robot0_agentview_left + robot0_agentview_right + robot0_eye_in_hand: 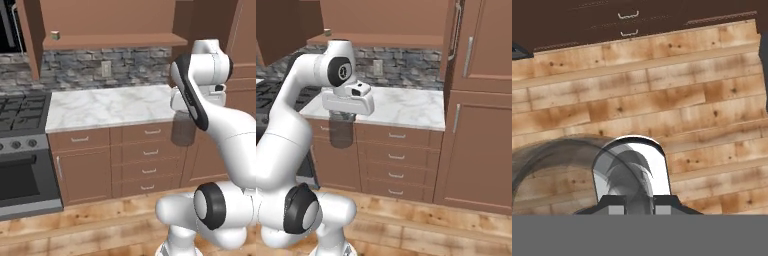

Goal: Pick the candle and jar from the dining table and place them in the open cabinet. Close the cabinet after placing the objects.

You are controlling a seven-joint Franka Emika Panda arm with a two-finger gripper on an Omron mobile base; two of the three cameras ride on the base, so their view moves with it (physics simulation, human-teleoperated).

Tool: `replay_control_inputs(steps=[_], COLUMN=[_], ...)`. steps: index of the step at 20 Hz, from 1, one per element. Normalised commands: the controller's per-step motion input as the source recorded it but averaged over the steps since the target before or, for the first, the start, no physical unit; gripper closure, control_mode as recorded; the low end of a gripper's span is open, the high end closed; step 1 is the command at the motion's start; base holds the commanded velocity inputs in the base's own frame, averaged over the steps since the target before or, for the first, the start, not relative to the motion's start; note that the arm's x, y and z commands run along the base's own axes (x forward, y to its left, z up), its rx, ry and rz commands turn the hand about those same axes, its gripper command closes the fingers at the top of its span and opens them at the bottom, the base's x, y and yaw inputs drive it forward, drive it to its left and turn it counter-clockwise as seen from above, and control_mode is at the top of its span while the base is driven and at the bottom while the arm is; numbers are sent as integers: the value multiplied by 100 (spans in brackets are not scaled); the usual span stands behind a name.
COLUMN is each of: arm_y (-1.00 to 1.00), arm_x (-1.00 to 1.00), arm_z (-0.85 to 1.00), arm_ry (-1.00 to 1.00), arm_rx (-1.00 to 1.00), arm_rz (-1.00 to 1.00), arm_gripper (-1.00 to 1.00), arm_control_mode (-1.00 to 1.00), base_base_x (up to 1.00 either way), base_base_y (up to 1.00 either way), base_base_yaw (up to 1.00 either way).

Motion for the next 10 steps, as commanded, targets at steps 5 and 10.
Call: replay_control_inputs(steps=[5, 10], arm_y=[0, 0], arm_x=[0, 0], arm_z=[0, 0], arm_ry=[0, 0], arm_rx=[0, 0], arm_rz=[0, 0], arm_gripper=[100, 100], arm_control_mode=[100, 100], base_base_x=[73, 86], base_base_y=[28, -4], base_base_yaw=[1, 0])
